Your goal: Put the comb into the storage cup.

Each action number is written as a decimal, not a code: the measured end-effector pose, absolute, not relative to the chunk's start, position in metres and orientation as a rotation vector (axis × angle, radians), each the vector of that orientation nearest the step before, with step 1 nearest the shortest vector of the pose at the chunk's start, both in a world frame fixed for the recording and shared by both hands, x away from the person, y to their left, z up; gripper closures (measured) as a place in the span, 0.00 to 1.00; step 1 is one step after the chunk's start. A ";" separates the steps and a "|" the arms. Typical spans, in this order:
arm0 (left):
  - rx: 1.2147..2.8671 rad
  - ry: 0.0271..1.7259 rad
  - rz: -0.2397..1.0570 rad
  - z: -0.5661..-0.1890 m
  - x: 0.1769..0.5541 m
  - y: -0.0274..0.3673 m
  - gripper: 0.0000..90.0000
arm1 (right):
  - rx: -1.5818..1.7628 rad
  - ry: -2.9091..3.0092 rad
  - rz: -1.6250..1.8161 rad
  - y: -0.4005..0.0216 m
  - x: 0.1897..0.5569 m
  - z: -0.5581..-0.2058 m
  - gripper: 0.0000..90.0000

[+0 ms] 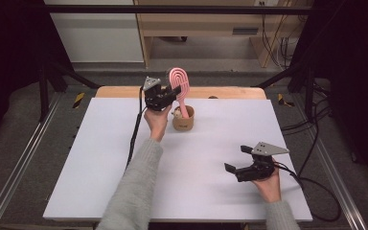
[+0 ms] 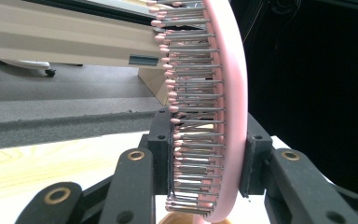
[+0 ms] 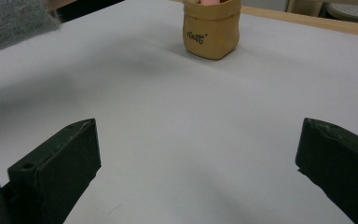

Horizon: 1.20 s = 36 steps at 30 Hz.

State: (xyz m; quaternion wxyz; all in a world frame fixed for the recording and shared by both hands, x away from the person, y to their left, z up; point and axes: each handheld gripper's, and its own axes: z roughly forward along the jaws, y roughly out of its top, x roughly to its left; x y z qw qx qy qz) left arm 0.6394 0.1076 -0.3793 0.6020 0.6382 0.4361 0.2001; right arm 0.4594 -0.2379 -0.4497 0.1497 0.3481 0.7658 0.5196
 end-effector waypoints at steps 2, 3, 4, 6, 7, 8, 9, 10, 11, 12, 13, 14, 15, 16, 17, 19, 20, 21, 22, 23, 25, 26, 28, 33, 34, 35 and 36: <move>1.480 1.009 0.465 -0.381 0.639 0.108 0.71 | 1.000 2.201 1.493 -0.238 0.459 -0.450 0.00; 1.481 1.010 0.464 -0.382 0.638 0.109 0.71 | 1.001 2.202 1.494 -0.238 0.459 -0.450 0.00; 1.479 1.011 0.463 -0.383 0.638 0.109 0.71 | 1.001 2.201 1.494 -0.238 0.459 -0.450 0.00; 1.478 1.014 0.462 -0.384 0.637 0.110 0.71 | 1.001 2.202 1.494 -0.238 0.459 -0.450 0.00; 1.478 1.014 0.463 -0.385 0.637 0.111 0.71 | 1.001 2.202 1.493 -0.238 0.459 -0.450 0.00; 1.476 1.017 0.462 -0.386 0.636 0.111 0.71 | 1.000 2.203 1.493 -0.238 0.459 -0.450 0.00; 1.474 1.018 0.460 -0.387 0.636 0.111 0.71 | 1.000 2.203 1.493 -0.238 0.460 -0.450 0.00; 1.476 1.020 0.460 -0.388 0.636 0.112 0.71 | 0.999 2.204 1.489 -0.238 0.460 -0.450 0.00; 1.476 1.020 0.458 -0.389 0.636 0.112 0.71 | 0.999 2.204 1.489 -0.238 0.460 -0.450 0.00; 1.479 1.021 0.459 -0.390 0.635 0.112 0.71 | 0.999 2.204 1.489 -0.238 0.460 -0.450 0.00; 1.480 1.023 0.459 -0.391 0.635 0.113 0.71 | 0.999 2.203 1.490 -0.238 0.460 -0.450 0.00; 1.479 1.024 0.459 -0.391 0.635 0.113 0.71 | 0.999 2.203 1.491 -0.238 0.460 -0.450 0.00; 1.480 1.028 0.459 -0.392 0.635 0.114 0.71 | 0.999 2.202 1.491 -0.238 0.460 -0.450 0.00; 1.482 1.030 0.460 -0.393 0.635 0.114 0.71 | 0.999 2.202 1.491 -0.238 0.460 -0.450 0.00; 1.484 1.032 0.460 -0.394 0.635 0.115 0.71 | 0.999 2.202 1.491 -0.238 0.460 -0.450 0.00; 1.473 1.037 0.456 -0.395 0.635 0.117 0.71 | 1.000 2.203 1.491 -0.238 0.460 -0.450 0.00; 1.469 1.040 0.451 -0.396 0.635 0.118 0.71 | 0.999 2.203 1.491 -0.238 0.460 -0.450 0.00; 1.468 1.043 0.450 -0.396 0.635 0.118 0.71 | 0.999 2.203 1.490 -0.238 0.460 -0.450 0.00; 1.465 1.046 0.448 -0.396 0.635 0.119 0.71 | 0.999 2.203 1.490 -0.238 0.460 -0.450 0.00; 1.463 1.047 0.448 -0.396 0.635 0.120 0.71 | 1.000 2.203 1.491 -0.238 0.460 -0.450 0.00; 1.461 1.051 0.448 -0.397 0.635 0.121 0.71 | 1.000 2.204 1.491 -0.238 0.460 -0.450 0.00; 1.460 1.054 0.447 -0.397 0.635 0.121 0.71 | 1.000 2.204 1.491 -0.237 0.460 -0.450 0.00; 1.457 1.061 0.447 -0.397 0.635 0.123 0.71 | 0.999 2.204 1.491 -0.237 0.460 -0.450 0.00; 1.455 1.074 0.444 -0.399 0.635 0.128 0.70 | 1.000 2.206 1.490 -0.237 0.460 -0.450 0.00; 1.453 1.079 0.442 -0.399 0.635 0.130 0.70 | 0.999 2.206 1.490 -0.237 0.460 -0.450 0.00; 1.451 1.083 0.439 -0.400 0.635 0.131 0.70 | 0.999 2.205 1.490 -0.237 0.460 -0.450 0.00; 1.449 1.087 0.436 -0.400 0.635 0.132 0.70 | 0.999 2.206 1.490 -0.237 0.460 -0.450 0.00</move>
